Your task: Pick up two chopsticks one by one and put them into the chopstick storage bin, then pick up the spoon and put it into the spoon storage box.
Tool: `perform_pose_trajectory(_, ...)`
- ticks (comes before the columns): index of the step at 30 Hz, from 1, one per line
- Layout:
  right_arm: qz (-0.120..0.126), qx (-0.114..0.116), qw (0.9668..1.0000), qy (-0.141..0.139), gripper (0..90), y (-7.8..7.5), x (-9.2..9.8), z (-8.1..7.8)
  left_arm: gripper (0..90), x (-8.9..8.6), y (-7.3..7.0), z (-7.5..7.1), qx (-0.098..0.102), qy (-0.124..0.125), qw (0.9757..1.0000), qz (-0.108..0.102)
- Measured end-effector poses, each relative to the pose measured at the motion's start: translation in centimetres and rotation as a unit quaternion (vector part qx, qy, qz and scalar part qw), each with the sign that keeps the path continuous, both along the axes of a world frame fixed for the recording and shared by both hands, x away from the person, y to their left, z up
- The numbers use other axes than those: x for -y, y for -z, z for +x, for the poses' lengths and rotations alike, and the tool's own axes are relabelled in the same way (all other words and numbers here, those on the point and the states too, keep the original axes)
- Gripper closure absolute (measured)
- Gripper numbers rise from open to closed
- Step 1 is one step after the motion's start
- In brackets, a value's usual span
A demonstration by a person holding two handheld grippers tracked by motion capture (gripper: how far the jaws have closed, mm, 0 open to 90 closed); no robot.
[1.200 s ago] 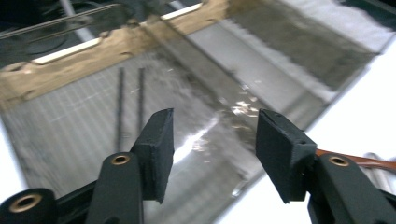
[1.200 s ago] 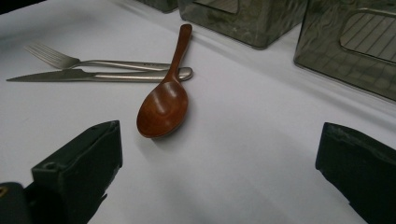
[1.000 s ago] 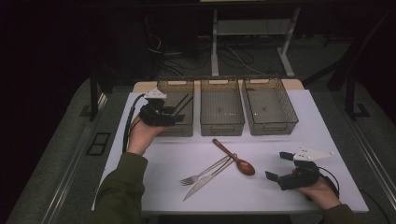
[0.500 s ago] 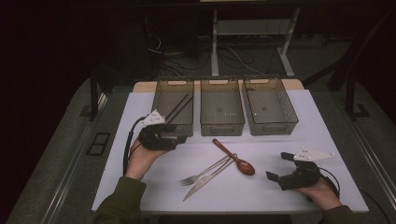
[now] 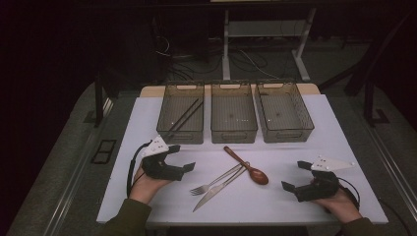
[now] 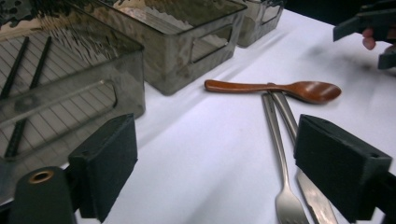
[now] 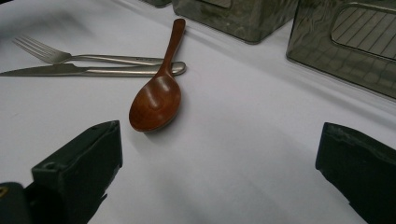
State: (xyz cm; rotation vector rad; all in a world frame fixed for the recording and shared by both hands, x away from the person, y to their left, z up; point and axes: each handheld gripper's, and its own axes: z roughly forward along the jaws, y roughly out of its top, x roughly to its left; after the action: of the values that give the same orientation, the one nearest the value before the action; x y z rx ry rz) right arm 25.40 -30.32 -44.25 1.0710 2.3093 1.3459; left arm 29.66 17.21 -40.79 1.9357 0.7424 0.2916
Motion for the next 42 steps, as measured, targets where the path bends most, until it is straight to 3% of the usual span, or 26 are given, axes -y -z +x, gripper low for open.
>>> perform_pose_trajectory(5,-0.004,0.001,1.0,-0.003,0.1,0.0,-0.2,-0.1,0.0,0.1,1.1,-0.8,-0.009,0.01,0.9999,-0.002)
perform_pose_trajectory(9,-0.006,0.002,1.0,-0.002,0.1,0.0,-0.2,-0.1,0.0,0.5,1.6,-1.3,-0.01,0.021,0.9997,0.012)
perform_pose_trajectory(14,-0.006,0.002,1.0,-0.002,0.1,0.0,-0.1,-0.1,0.0,0.8,2.1,-1.7,-0.025,0.028,0.999,0.025)
perform_pose_trajectory(20,-0.005,-0.002,1.0,0.0,0.1,-0.1,-0.1,0.0,0.0,0.8,2.6,-2.3,-0.024,0.028,0.9986,0.037)
perform_pose_trajectory(29,-0.002,-0.027,0.9996,0.0,0.1,-1.1,-0.6,0.5,0.0,0.7,2.8,-2.2,-0.026,0.024,0.9987,0.037)
perform_pose_trajectory(42,0.016,-0.022,0.9996,0.004,0.1,-1.6,-2.2,2.2,0.0,0.6,2.4,-2.2,-0.026,0.021,0.9989,0.033)
